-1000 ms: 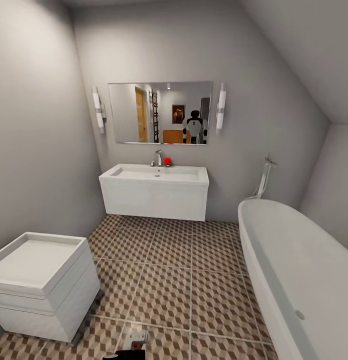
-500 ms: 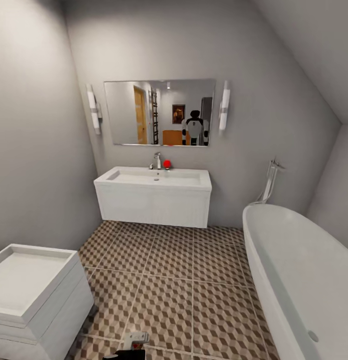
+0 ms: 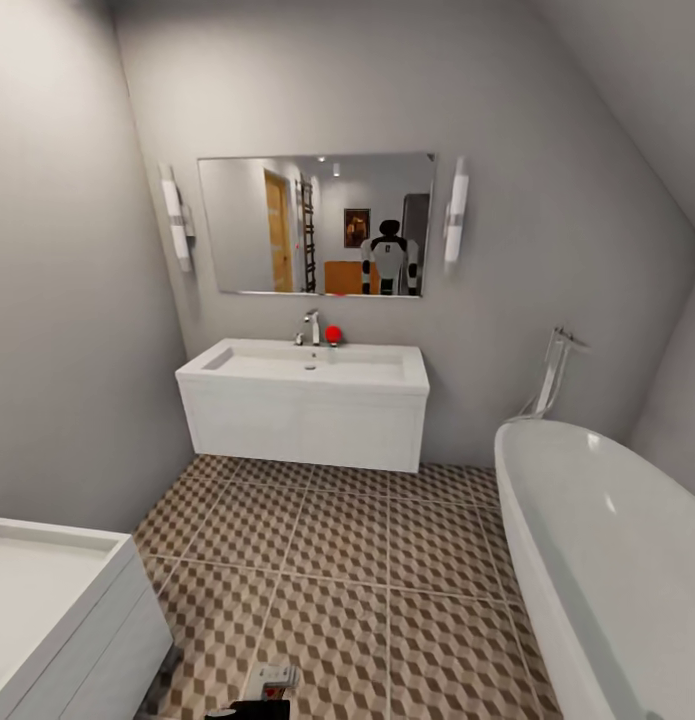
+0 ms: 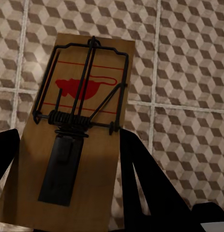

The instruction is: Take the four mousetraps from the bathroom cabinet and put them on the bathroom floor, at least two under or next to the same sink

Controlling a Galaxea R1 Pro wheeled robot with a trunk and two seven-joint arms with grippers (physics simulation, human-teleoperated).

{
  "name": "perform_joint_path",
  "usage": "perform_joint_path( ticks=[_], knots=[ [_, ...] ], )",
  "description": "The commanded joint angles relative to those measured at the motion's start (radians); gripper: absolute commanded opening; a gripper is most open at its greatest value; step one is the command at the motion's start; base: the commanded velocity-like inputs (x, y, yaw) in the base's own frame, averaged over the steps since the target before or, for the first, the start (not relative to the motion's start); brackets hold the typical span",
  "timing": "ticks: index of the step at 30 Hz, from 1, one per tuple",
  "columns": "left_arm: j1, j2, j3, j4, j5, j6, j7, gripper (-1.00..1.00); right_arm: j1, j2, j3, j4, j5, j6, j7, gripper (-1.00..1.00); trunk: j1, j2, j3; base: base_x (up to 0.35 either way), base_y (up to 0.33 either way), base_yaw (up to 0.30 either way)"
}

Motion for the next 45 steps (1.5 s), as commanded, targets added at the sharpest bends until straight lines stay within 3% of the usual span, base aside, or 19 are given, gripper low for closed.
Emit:
perform_joint_path(
  ticks=[1,18,24,36,45],
  knots=[
    [-0.001,0.000,-0.008,0.001,0.006,-0.002,-0.001,-1.00,-0.001,0.000,-0.005,0.003,-0.007,-0.006,0.001,-1.00,0.001,-0.001,-0.001,0.323,0.000,0.000],
    [-0.001,0.001,-0.008,0.001,0.007,-0.002,-0.001,-1.00,-0.001,0.000,-0.005,0.003,-0.007,-0.006,0.001,-1.00,0.001,-0.001,-0.001,0.321,0.000,0.000],
    [-0.001,0.000,-0.008,0.001,0.003,-0.002,-0.001,-1.00,-0.001,0.000,-0.005,0.003,-0.007,-0.006,0.001,-1.00,0.001,-0.001,-0.001,0.106,0.030,0.000],
    [-0.001,0.000,-0.008,0.001,0.001,0.001,-0.001,-1.00,-0.001,0.001,-0.006,0.003,-0.008,-0.006,-0.001,-1.00,0.001,-0.001,-0.001,0.007,0.300,-0.013],
    [-0.001,0.000,-0.008,0.001,0.001,0.000,-0.001,-1.00,-0.001,0.001,-0.007,0.003,-0.009,-0.005,-0.005,-1.00,0.001,-0.001,-0.001,0.000,0.258,-0.195]
  ],
)
